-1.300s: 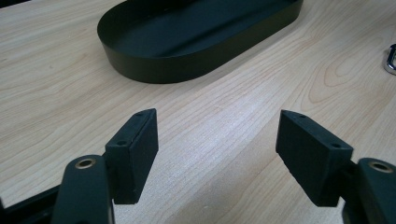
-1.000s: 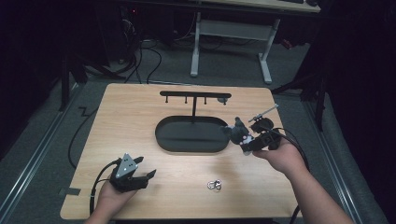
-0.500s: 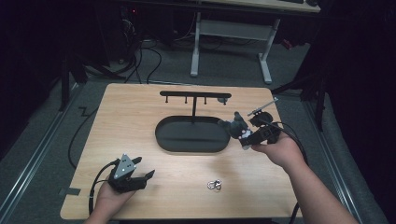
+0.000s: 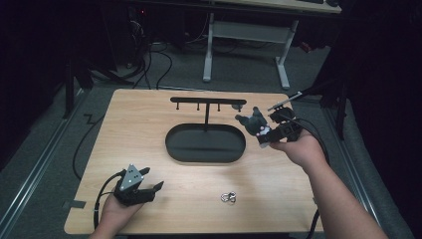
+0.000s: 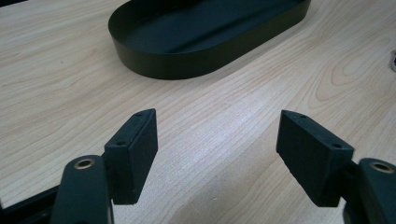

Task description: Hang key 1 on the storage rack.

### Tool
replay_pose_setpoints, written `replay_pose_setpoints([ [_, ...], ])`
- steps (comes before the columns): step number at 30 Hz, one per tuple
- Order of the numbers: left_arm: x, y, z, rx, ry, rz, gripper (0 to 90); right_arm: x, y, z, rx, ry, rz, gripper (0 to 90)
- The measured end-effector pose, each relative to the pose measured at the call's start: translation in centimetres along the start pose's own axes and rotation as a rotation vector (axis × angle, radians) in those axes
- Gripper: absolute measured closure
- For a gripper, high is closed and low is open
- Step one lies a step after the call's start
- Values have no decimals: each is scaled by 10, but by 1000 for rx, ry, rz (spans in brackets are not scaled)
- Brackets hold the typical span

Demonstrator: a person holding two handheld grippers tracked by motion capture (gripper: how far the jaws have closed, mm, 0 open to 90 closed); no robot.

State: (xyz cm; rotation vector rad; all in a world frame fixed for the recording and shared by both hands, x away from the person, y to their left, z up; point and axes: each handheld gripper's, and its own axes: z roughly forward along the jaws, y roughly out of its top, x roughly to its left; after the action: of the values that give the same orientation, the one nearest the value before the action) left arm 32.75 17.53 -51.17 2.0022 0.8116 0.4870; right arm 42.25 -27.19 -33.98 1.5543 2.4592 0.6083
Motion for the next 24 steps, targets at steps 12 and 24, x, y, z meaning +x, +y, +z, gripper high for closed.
replay_pose_setpoints([
  [12,1,1,0,-7,-7,-4,300,9,20,-10,-28,-7,-15,497],
  [24,2,2,-1,-5,-12,-4,300,1,24,-8,-44,-42,17,496],
])
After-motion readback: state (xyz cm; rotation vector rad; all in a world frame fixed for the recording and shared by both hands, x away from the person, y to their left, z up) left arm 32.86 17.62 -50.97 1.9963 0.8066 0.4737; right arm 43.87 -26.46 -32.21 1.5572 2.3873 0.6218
